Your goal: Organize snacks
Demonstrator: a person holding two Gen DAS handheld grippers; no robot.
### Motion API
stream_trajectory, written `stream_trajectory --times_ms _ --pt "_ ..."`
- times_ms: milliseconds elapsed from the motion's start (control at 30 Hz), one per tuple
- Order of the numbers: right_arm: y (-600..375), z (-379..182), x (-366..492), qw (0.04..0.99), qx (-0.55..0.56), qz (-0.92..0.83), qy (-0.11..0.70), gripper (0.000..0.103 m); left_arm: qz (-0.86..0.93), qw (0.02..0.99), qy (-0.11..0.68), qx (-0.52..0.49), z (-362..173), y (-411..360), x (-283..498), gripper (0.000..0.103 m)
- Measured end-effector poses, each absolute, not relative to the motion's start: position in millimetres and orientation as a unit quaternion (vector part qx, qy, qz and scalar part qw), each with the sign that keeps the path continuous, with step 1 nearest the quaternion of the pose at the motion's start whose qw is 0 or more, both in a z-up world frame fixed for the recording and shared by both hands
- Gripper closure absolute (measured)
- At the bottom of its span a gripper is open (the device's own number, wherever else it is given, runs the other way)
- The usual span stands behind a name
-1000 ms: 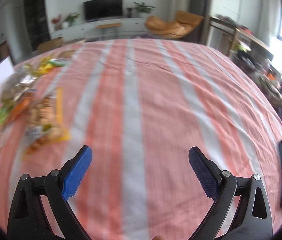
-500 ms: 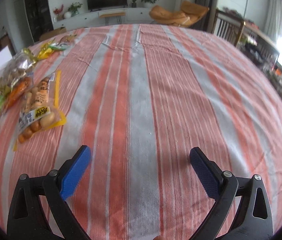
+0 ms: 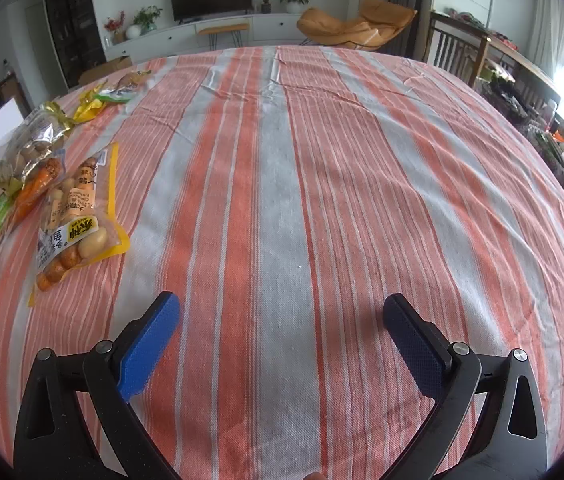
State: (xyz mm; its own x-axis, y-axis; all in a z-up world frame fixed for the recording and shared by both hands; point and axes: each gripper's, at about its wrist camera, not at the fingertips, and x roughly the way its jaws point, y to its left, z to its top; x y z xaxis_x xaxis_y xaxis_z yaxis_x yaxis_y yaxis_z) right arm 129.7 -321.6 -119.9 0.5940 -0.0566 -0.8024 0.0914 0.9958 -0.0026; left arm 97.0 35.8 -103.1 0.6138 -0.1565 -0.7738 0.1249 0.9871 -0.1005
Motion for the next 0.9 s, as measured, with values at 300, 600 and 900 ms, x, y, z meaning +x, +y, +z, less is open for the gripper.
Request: stream_trajectory --times_ms 300,600,900 --pt "-321.7 -120.0 129.6 0.893 0.019 -0.041 0.449 0.0 -0.068 0.889 0.453 0.003 -120.1 30.8 105.2 0.0" --pt "-321.8 -119.9 129.7 0.893 0.02 -0.041 0.449 0.0 -0.066 0.888 0.455 0.026 -123.3 19.6 106.6 0.0" --pt "-321.9 -119.9 129.8 0.893 0.02 -0.041 0.449 0.0 -0.066 0.888 0.455 0.026 -123.2 19.6 106.5 0.0"
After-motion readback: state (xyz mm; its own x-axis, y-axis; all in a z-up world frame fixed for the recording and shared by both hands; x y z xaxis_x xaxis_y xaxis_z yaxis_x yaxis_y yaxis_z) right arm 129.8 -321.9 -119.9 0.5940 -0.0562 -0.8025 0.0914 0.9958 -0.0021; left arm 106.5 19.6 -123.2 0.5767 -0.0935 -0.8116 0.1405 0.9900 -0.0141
